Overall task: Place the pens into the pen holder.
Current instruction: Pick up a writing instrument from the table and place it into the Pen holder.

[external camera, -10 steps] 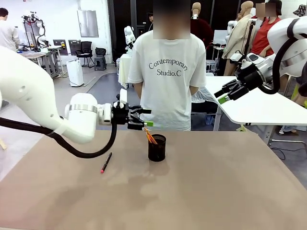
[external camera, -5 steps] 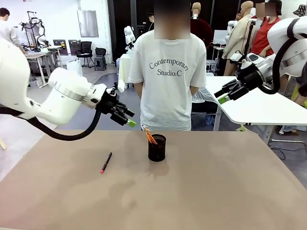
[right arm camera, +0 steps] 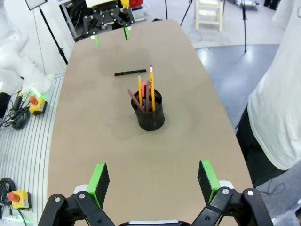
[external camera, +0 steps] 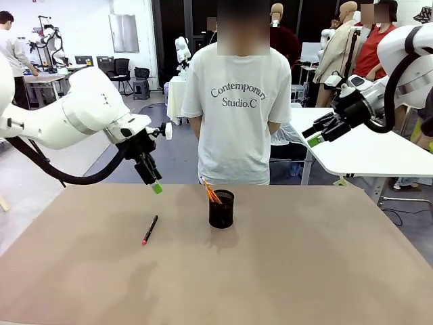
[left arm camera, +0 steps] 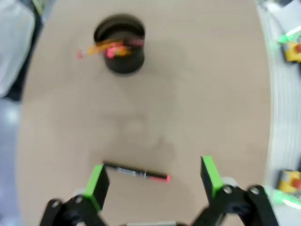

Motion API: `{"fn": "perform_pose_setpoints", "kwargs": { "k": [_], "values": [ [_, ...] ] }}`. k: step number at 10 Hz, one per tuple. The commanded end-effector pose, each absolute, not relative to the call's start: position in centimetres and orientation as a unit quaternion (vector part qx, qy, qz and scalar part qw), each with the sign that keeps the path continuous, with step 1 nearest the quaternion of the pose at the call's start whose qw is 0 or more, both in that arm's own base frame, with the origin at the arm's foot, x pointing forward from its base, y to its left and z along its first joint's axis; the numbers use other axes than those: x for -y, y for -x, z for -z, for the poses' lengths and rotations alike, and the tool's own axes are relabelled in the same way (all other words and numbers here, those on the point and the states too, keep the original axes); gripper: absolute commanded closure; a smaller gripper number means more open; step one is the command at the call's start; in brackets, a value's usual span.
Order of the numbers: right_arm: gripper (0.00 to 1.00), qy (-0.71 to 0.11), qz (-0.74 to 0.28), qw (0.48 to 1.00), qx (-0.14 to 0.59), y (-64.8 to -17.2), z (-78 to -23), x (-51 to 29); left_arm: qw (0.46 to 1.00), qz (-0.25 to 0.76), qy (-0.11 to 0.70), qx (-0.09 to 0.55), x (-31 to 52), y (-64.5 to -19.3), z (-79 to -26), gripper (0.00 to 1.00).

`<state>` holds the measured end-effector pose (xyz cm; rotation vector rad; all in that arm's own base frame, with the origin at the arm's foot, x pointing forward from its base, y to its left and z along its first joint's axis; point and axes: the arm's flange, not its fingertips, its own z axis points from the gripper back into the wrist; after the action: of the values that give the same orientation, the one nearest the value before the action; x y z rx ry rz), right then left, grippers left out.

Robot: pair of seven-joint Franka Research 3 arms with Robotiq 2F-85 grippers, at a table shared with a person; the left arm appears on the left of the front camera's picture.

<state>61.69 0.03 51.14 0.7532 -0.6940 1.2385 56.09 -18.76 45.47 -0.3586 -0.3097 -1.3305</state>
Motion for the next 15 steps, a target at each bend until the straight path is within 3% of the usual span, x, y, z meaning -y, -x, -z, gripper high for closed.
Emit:
{"fn": "perform_pose_setpoints", "kwargs": {
  "k": [1, 2, 3, 7, 8, 11, 12, 13, 15],
  "values": [
    [0.0, -0.336, -0.556, 0.693, 0.312, -61.7, -51.4, -0.1, 0.808, 0.559, 0.133, 0.131, 18.8, -57.1, -44.7, 0.0],
    [0.0, -0.336, -0.556, 0.693, 0.312, -61.7, -51.4, -0.1, 0.829, 0.531, 0.113, 0.134, 18.7, -57.1, -44.0, 0.0],
    [0.0, -0.336, -0.556, 0.693, 0.312, -61.7, -51.4, -0.1, 0.785, 0.587, 0.146, 0.13, 18.3, -56.5, -44.9, 0.0],
    [0.0, -0.336, -0.556, 0.693, 0.312, -61.7, -51.4, -0.1, 0.797, 0.575, 0.135, 0.127, 18.8, -56.8, -44.5, 0.0],
    [0.0, -0.336, -0.556, 0.693, 0.312, -61.7, -51.4, -0.1, 0.831, 0.547, 0.085, 0.044, 20.3, -56.9, -43.4, 0.0],
    [0.0, -0.336, -0.556, 0.693, 0.312, -61.7, -51.4, -0.1, 0.926, 0.372, 0.026, -0.05, 22.3, -57.3, -42.8, 0.0],
    [0.0, -0.336, -0.556, 0.693, 0.312, -61.7, -51.4, -0.1, 0.961, 0.264, -0.035, -0.071, 22.6, -57.8, -42.2, 0.0],
    [0.0, -0.336, -0.556, 0.693, 0.312, -61.7, -51.4, -0.1, 0.973, 0.205, -0.059, -0.082, 22.5, -57.8, -41.5, 0.0],
    [0.0, -0.336, -0.556, 0.693, 0.312, -61.7, -51.4, -0.1, 0.99, 0.138, -0.023, -0.036, 22.0, -57.5, -40.3, 0.0]
  ]
}}
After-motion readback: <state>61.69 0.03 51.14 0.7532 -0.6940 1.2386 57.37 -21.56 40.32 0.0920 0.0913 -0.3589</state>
